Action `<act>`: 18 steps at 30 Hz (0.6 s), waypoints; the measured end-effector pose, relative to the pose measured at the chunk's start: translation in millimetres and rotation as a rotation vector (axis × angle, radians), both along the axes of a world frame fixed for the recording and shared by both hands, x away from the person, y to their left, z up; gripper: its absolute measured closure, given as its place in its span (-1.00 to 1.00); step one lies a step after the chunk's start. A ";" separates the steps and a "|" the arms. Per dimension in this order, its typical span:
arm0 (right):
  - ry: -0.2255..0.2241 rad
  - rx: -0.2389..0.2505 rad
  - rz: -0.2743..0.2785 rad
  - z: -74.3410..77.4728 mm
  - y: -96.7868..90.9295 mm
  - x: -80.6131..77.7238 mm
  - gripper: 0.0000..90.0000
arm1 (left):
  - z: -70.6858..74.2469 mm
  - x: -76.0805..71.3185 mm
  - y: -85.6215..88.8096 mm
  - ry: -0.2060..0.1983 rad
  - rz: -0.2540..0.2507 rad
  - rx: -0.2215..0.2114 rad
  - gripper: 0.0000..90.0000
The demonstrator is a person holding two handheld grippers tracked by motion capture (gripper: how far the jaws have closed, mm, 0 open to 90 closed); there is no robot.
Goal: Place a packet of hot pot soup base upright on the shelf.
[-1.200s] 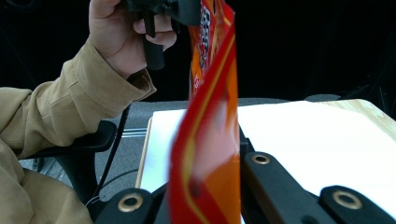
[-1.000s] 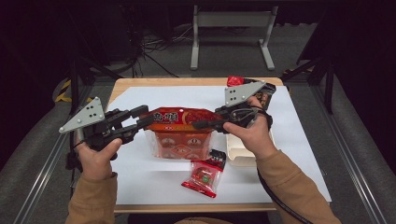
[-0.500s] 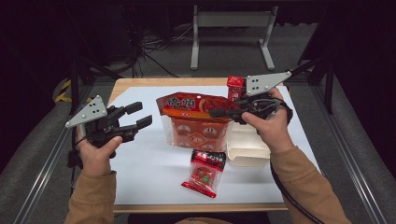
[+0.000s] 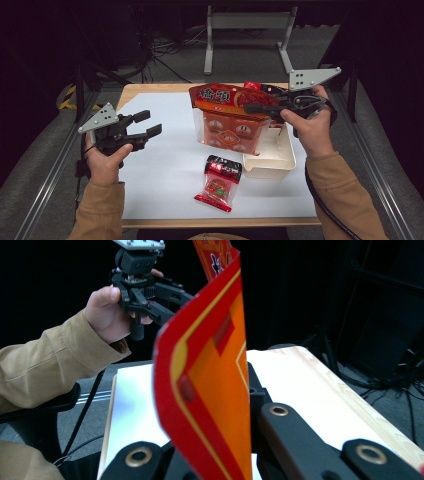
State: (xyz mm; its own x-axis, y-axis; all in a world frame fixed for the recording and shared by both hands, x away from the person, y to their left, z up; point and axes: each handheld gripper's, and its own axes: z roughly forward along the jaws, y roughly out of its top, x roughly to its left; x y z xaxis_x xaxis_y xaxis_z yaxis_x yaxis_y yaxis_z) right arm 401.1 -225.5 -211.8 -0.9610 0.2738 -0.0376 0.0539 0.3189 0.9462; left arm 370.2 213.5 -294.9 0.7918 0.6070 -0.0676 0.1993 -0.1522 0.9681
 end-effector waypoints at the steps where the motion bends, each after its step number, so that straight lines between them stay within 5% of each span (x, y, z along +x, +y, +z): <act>1: -0.001 0.000 -0.006 0.5 -2.1 0.0 1.00 | -3.4 3.1 2.5 0.011 0.002 -0.003 -0.18; 18: -0.011 0.008 -0.117 7.1 -41.7 -1.7 1.00 | -15.6 12.2 17.1 0.046 0.042 -0.002 -0.20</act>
